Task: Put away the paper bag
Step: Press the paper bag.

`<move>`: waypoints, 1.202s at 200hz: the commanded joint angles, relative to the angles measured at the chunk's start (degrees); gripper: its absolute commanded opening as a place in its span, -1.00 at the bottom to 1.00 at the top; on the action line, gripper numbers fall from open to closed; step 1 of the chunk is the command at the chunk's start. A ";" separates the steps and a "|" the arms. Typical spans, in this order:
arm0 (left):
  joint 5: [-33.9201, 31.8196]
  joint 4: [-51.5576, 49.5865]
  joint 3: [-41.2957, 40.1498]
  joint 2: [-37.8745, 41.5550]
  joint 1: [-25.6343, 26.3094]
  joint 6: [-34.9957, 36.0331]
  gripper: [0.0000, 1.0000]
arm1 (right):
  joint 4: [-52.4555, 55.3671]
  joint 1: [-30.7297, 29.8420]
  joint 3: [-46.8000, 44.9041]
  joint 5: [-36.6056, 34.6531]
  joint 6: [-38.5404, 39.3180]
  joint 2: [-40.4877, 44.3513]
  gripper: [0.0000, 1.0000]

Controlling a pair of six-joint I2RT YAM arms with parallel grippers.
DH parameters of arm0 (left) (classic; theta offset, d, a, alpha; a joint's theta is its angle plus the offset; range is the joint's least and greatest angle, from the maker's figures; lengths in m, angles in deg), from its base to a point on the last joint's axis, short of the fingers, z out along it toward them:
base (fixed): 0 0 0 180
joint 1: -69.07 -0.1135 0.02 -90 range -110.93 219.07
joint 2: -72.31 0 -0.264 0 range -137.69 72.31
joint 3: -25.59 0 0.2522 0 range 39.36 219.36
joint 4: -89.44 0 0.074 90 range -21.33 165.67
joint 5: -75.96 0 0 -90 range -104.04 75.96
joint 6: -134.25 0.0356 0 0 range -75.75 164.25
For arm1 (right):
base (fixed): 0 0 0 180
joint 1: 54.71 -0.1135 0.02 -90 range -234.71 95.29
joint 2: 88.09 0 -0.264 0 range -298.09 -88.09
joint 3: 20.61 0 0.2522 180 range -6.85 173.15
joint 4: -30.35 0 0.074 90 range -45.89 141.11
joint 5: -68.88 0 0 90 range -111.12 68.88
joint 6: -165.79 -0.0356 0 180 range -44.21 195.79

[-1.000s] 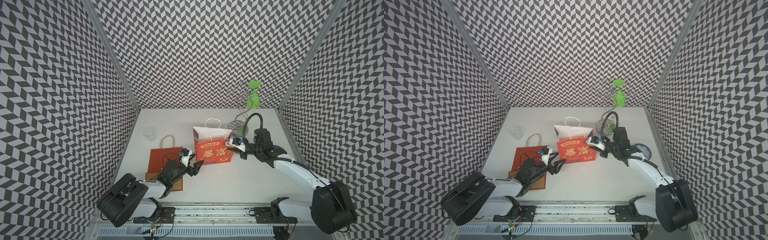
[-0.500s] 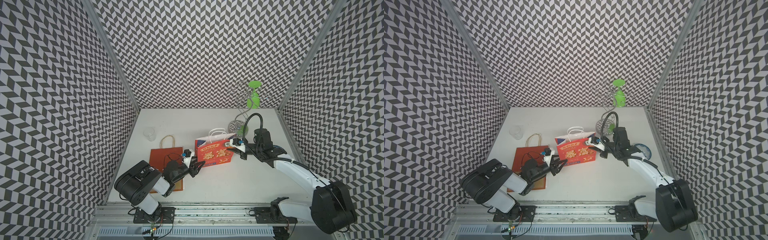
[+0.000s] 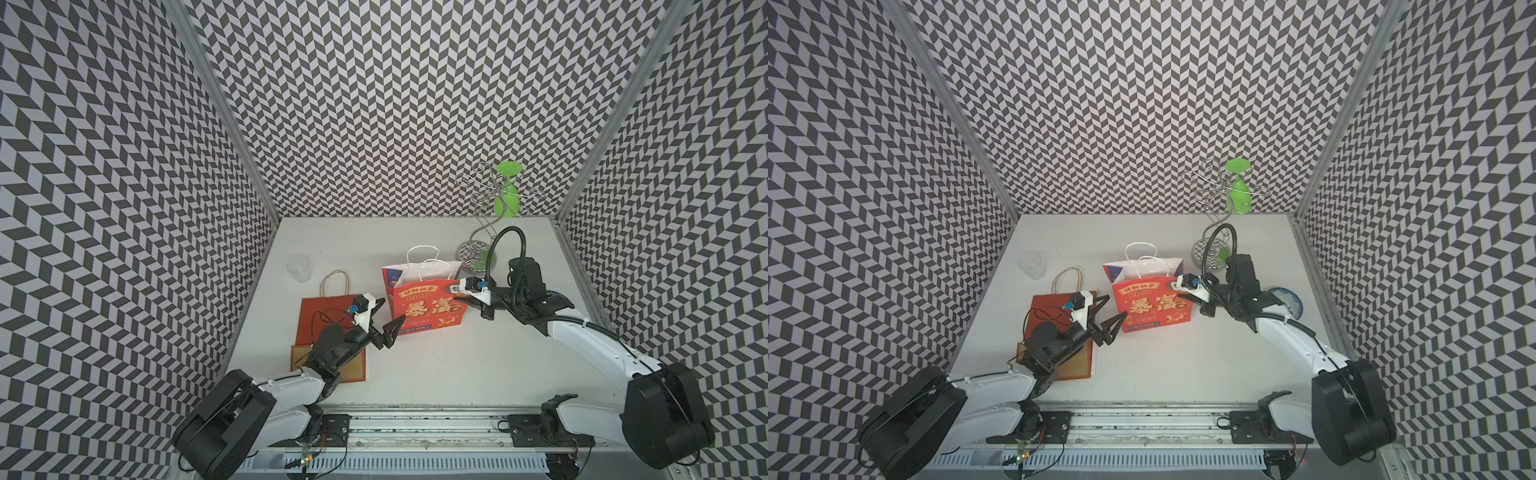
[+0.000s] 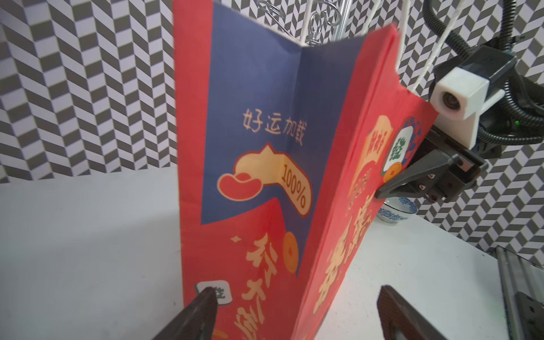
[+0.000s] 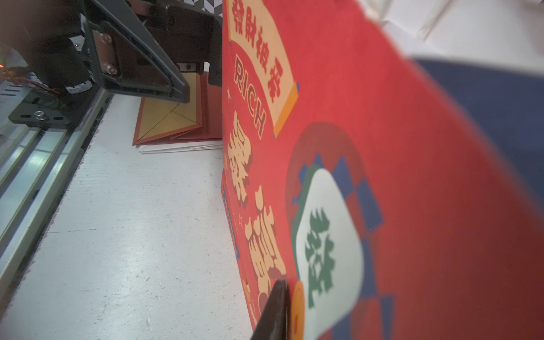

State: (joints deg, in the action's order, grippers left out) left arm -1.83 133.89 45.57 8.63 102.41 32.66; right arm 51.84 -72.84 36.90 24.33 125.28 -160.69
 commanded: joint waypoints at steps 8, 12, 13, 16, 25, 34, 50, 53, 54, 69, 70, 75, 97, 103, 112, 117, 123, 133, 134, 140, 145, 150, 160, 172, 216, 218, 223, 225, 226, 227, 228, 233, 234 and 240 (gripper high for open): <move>-7.38 -17.89 3.04 9.41 -0.45 0.41 0.82 | -1.71 0.18 -1.00 1.88 0.71 1.80 -0.68; -7.36 -19.65 3.69 10.66 -0.55 0.93 0.85 | -1.86 0.13 -1.10 1.99 0.71 1.81 -0.68; -7.37 -20.04 3.88 10.93 -0.60 0.93 0.87 | -1.89 0.17 -1.11 2.09 0.66 1.83 -0.68; -7.28 -20.96 4.30 11.80 -0.64 1.35 0.89 | -2.05 0.19 -1.20 2.16 0.57 1.77 -0.68; -6.64 -22.87 5.42 13.84 -0.81 2.41 0.99 | -2.51 0.16 -1.46 2.44 0.27 1.76 -0.69; -4.93 -24.38 6.75 15.06 -1.43 3.71 1.00 | -2.91 0.19 -1.56 2.71 0.22 1.82 -0.68; 1.55 -28.41 10.25 15.06 -4.15 6.45 1.00 | -3.01 0.20 -1.65 2.94 0.08 1.78 -0.69; 2.80 -28.99 10.83 14.82 -4.83 6.94 1.00 | -2.99 0.17 -1.65 2.92 0.14 1.88 -0.69; 3.12 -29.15 11.01 14.77 -4.98 7.07 1.00 | -2.99 0.18 -1.69 2.90 0.11 1.91 -0.69; 8.03 -31.74 13.84 13.38 -7.84 9.93 1.00 | -3.35 0.19 -1.93 2.94 0.08 2.19 -0.69; 8.28 -31.93 14.00 13.30 -7.98 10.10 1.00 | -3.38 0.15 -1.92 2.96 0.08 2.19 -0.69; 9.53 -32.77 14.87 12.90 -8.75 11.28 1.00 | -3.42 0.20 -2.00 2.95 0.08 2.28 -0.69; 11.98 -34.48 17.98 11.62 -10.37 15.37 1.00 | -3.88 0.09 -2.00 3.58 -0.14 2.32 -0.69; 12.77 -34.49 18.79 11.08 -10.77 16.40 1.00 | -4.10 0.11 -1.98 3.80 -0.19 2.26 -0.69; 15.26 -34.05 19.73 10.05 -11.69 17.95 1.00 | -4.40 0.04 -2.00 4.20 -0.32 2.12 -0.70; 16.71 -33.89 20.30 9.32 -12.04 18.61 1.00 | -4.62 0.03 -2.00 4.34 -0.43 2.11 -0.70; 18.74 -33.78 21.09 8.50 -12.57 19.46 1.00 | -4.74 0.02 -2.00 4.57 -0.45 1.97 -0.71; 22.96 -33.79 22.21 7.06 -12.93 21.07 1.00 | -4.89 0.02 -1.87 4.65 -0.61 1.89 -0.71; 23.22 -33.79 22.37 6.89 -12.94 21.17 1.00 | -4.90 0.02 -1.89 4.65 -0.62 1.91 -0.71; 24.89 -33.55 22.97 5.98 -13.04 21.64 1.00 | -4.99 -0.06 -1.91 4.66 -0.63 1.83 -0.71; 26.38 -33.57 23.47 5.04 -13.26 22.05 1.00 | -5.16 -0.07 -1.91 4.65 -0.70 1.79 -0.72; 27.86 -33.80 24.13 4.09 -13.26 22.48 1.00 | -5.33 -0.15 -1.87 4.65 -0.84 1.80 -0.71; 30.05 -34.41 25.50 2.03 -13.46 22.99 1.00 | -5.98 -0.19 -1.99 4.65 -1.42 1.71 -0.73; 33.32 -35.56 27.09 -0.05 -13.48 24.07 1.00 | -7.19 -0.39 -2.12 4.83 -2.57 1.70 -0.73; 36.00 -35.91 28.42 -2.44 -13.53 24.14 0.96 | -13.69 -1.51 -2.67 2.51 -9.59 1.01 -0.69; 35.83 -35.83 28.30 -2.38 -13.54 24.05 0.95 | -13.74 -1.55 -2.69 2.42 -9.83 1.04 -0.69; 35.55 -35.70 28.07 -2.12 -13.49 23.69 0.93 | -13.86 -1.66 -2.66 2.29 -10.08 0.82 -0.69; 35.59 -35.65 27.95 -2.03 -13.53 23.56 0.93 | -13.81 -1.65 -2.65 2.28 -10.24 0.80 -0.69; 35.55 -35.64 27.96 -1.96 -13.50 23.51 0.92 | -13.84 -1.65 -2.67 2.27 -10.27 0.79 -0.69; 35.54 -35.68 27.92 -1.92 -13.49 23.44 0.92 | -13.82 -1.69 -2.69 2.27 -10.28 0.79 -0.69; 35.48 -35.61 27.82 -1.86 -13.49 23.36 0.91 | -13.89 -1.71 -2.70 2.27 -10.33 0.79 -0.69; 35.24 -35.54 27.59 -1.62 -13.53 23.02 0.89 | -13.85 -1.88 -2.62 2.30 -10.60 0.56 -0.69; 35.16 -35.45 27.56 -1.53 -13.50 22.89 0.89 | -13.82 -1.85 -2.66 2.29 -10.63 0.59 -0.69; 34.61 -35.18 27.13 -1.06 -13.53 22.20 0.86 | -13.91 -1.98 -2.74 2.35 -10.93 0.53 -0.69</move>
State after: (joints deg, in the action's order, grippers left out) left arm 31.72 98.57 72.76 6.03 89.27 55.54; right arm 42.53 -74.17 34.76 26.65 117.31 -160.01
